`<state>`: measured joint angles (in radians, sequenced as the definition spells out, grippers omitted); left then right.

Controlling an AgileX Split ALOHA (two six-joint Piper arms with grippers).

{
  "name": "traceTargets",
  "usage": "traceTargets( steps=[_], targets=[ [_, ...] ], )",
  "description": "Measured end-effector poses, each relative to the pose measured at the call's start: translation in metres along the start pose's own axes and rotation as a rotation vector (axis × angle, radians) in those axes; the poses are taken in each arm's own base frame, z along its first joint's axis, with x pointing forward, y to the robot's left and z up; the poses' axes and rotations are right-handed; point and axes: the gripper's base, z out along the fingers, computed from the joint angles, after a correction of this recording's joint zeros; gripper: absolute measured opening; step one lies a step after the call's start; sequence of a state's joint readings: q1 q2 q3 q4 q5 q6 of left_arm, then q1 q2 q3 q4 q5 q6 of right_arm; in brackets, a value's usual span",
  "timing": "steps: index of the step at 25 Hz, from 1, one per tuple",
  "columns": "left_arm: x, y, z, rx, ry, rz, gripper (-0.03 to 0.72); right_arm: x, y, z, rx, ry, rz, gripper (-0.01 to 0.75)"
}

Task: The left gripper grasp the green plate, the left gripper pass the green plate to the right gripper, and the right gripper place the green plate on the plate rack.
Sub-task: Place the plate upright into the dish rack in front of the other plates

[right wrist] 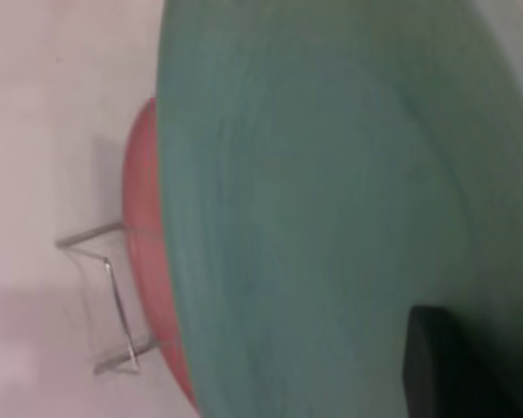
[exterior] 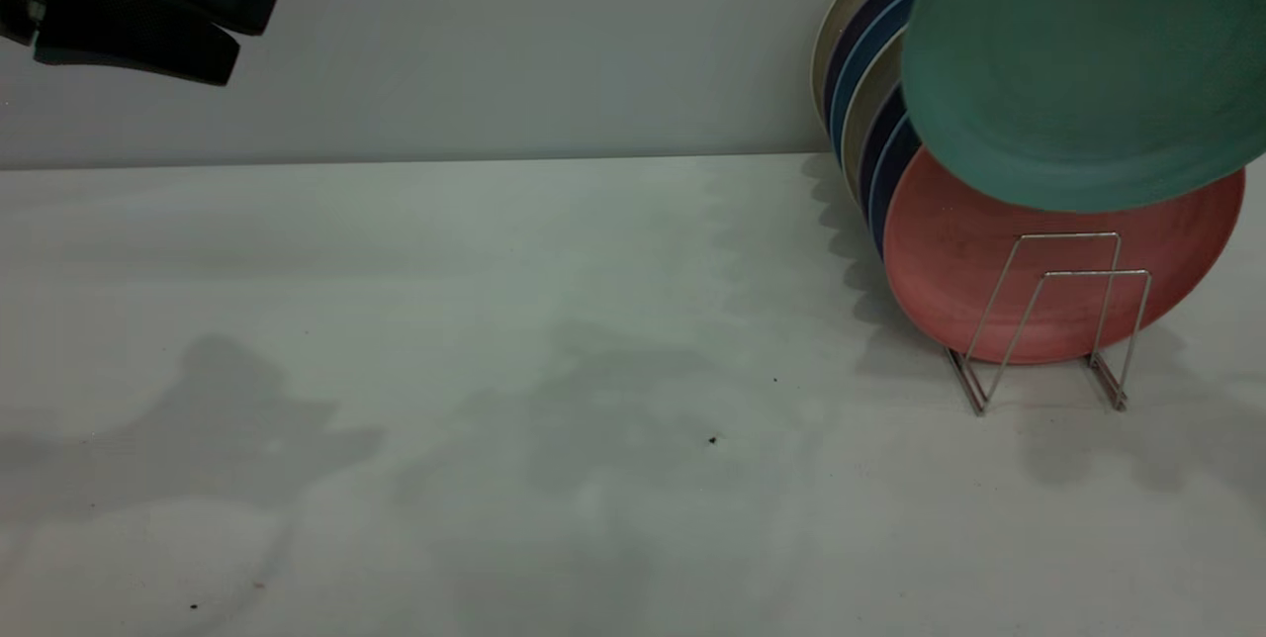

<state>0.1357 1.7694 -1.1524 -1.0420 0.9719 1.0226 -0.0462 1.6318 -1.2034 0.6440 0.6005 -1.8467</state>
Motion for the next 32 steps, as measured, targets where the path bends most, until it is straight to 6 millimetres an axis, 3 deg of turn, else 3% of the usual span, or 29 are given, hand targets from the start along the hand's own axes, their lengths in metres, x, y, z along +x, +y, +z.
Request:
traceTargets(
  steps=[8, 22, 32],
  targets=[
    [0.000, 0.000, 0.000, 0.001, 0.001, -0.001, 0.575, 0.015, 0.009, 0.035, -0.080, 0.013, 0.035, 0.121],
    [0.000, 0.000, 0.000, 0.001, 0.001, -0.001, 0.575, 0.023, 0.017, 0.056, -0.126, 0.004, 0.104, 0.133],
    [0.000, 0.000, 0.000, 0.001, 0.001, -0.002, 0.575, 0.021, 0.016, 0.056, -0.124, -0.016, 0.156, 0.335]
  ],
)
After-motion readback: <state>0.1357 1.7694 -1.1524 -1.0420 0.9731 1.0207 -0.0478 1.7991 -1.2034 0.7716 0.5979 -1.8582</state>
